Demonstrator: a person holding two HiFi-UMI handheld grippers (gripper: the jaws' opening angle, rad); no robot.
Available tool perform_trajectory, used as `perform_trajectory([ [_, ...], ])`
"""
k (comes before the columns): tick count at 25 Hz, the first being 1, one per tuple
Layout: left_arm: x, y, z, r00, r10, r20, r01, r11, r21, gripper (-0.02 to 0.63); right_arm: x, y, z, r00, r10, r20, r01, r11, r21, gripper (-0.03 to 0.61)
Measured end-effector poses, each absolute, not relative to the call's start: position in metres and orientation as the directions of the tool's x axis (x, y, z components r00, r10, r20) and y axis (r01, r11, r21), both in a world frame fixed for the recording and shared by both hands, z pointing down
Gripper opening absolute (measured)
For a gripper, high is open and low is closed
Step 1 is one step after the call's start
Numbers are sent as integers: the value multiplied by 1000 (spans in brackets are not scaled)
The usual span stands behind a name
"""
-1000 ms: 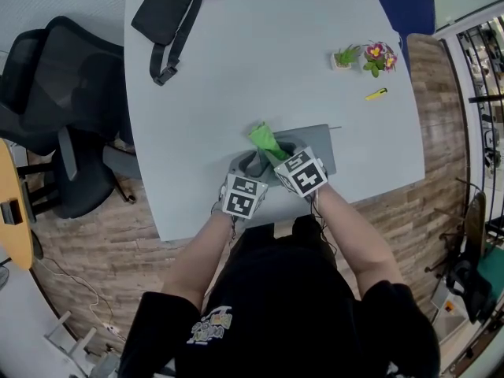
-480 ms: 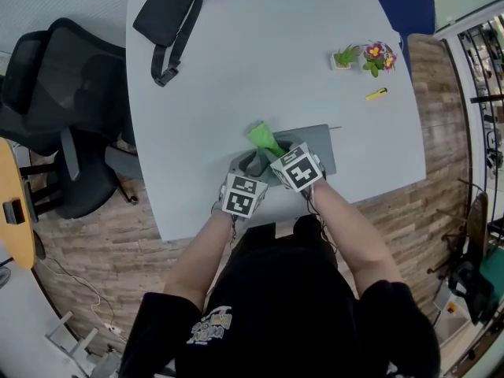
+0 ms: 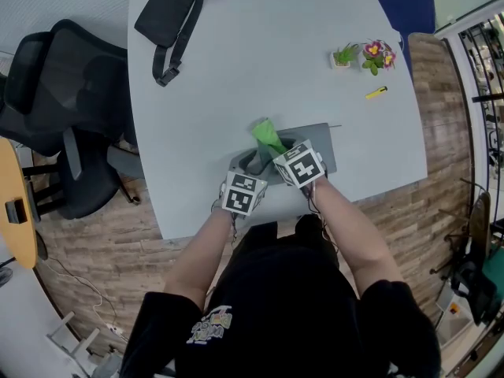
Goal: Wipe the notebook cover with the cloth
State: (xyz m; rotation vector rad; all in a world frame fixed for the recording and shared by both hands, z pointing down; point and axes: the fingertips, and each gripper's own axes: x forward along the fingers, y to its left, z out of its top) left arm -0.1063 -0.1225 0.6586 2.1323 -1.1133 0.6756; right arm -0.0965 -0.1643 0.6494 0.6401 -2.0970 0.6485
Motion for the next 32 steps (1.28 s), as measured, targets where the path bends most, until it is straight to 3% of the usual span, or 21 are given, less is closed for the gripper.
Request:
perform_trajectory([
  [32,-108,-123,657,507,-527,682,-849,-441,291,193,14,-198,650,-443,-331,833,-815,536,-221,110],
])
